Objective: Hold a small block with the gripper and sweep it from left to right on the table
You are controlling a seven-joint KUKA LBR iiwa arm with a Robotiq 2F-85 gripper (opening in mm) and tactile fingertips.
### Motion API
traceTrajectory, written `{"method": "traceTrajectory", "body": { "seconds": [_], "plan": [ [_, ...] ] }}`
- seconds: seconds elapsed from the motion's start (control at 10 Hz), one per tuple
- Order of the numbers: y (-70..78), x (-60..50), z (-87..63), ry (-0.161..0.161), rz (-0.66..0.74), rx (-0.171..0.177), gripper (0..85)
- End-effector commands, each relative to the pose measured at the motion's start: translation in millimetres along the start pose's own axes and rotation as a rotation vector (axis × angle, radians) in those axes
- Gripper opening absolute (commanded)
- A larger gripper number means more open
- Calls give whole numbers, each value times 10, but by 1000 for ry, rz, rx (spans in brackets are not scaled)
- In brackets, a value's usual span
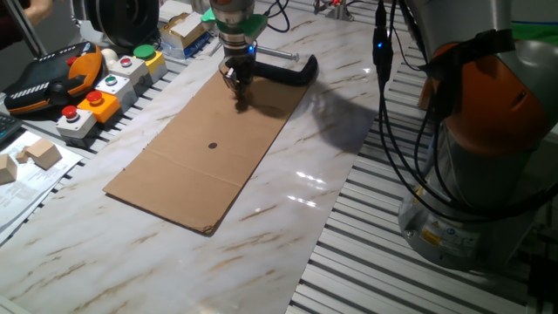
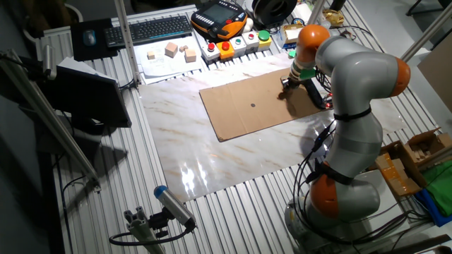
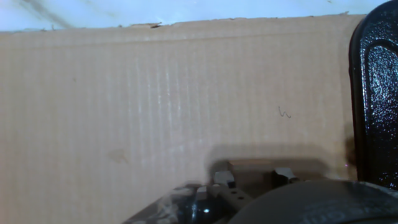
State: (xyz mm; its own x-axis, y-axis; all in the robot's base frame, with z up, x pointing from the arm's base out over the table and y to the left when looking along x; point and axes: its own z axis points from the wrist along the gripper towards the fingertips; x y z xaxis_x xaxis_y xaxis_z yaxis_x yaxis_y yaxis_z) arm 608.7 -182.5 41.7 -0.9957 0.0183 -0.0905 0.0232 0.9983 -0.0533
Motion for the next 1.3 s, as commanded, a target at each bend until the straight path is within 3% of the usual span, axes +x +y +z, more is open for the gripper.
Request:
{"method": "traceTrajectory", "body": {
  "seconds": [0.0, 0.2, 0.4, 0.8, 1.2],
  "plan": [
    [0, 0, 0, -3, 6, 6, 7],
    [0, 0, 0, 23, 17, 10, 7],
    [0, 0, 0, 34, 14, -18, 7],
    [16, -3, -31, 13, -14, -22, 7],
    [29, -1, -7, 16, -17, -22, 7]
  ]
}}
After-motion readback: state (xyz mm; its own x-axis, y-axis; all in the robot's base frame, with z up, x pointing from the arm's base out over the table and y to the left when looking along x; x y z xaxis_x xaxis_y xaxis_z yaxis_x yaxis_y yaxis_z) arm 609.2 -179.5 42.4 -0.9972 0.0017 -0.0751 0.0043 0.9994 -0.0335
